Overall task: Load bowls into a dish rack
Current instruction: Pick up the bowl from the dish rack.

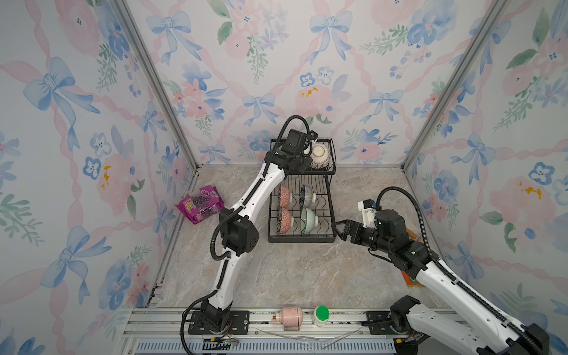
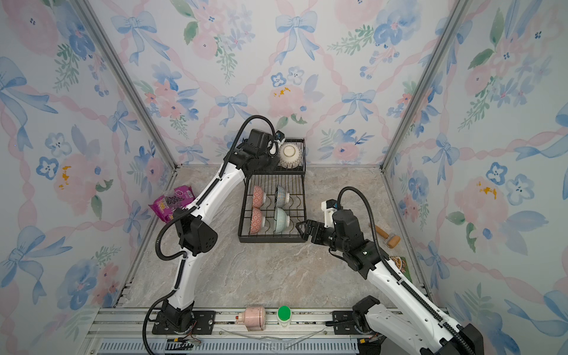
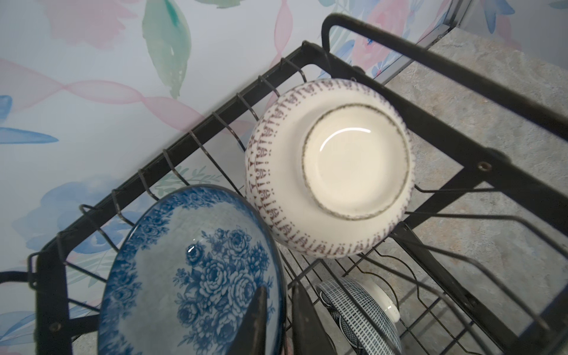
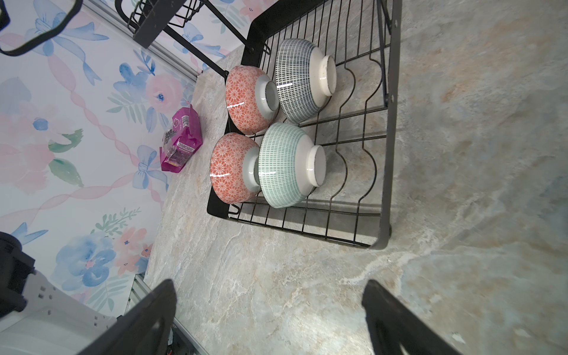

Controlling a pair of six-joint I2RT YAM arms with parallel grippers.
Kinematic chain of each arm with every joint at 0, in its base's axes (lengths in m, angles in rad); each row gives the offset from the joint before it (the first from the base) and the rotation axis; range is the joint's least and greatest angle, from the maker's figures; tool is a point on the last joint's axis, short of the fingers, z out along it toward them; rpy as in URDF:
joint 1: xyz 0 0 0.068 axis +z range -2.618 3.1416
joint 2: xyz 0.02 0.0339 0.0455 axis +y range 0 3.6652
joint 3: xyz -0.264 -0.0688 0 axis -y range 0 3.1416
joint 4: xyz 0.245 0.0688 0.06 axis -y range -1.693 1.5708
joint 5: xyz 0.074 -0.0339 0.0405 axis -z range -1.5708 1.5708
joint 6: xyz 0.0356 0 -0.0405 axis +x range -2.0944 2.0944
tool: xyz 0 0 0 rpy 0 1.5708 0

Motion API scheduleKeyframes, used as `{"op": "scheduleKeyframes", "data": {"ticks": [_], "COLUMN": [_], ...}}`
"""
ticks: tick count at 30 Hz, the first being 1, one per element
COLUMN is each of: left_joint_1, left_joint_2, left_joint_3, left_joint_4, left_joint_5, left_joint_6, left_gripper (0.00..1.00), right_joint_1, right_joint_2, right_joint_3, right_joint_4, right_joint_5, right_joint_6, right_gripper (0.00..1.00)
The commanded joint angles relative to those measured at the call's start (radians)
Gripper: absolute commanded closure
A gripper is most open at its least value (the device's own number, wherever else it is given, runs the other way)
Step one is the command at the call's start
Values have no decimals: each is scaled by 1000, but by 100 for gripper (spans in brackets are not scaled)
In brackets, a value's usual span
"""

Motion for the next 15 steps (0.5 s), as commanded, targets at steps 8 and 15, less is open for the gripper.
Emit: {"op": "scheduleKeyframes", "data": {"ticks": [8, 15], "left_joint_1": [8, 9], "left_joint_2": [56, 58], "left_joint_3": [26, 37], "left_joint_4": [-30, -28], "left_joint_5": [-8, -4], "left_joint_6": [13, 7], "left_gripper": [82, 93], "right_joint_1": [14, 12], "right_joint_2": [4, 10], "right_joint_3": [-7, -4], "right_joint_4": [16, 18], "right_joint_5": [-1, -2], "right_joint_6": [-9, -10], "right_gripper": [4, 4]}}
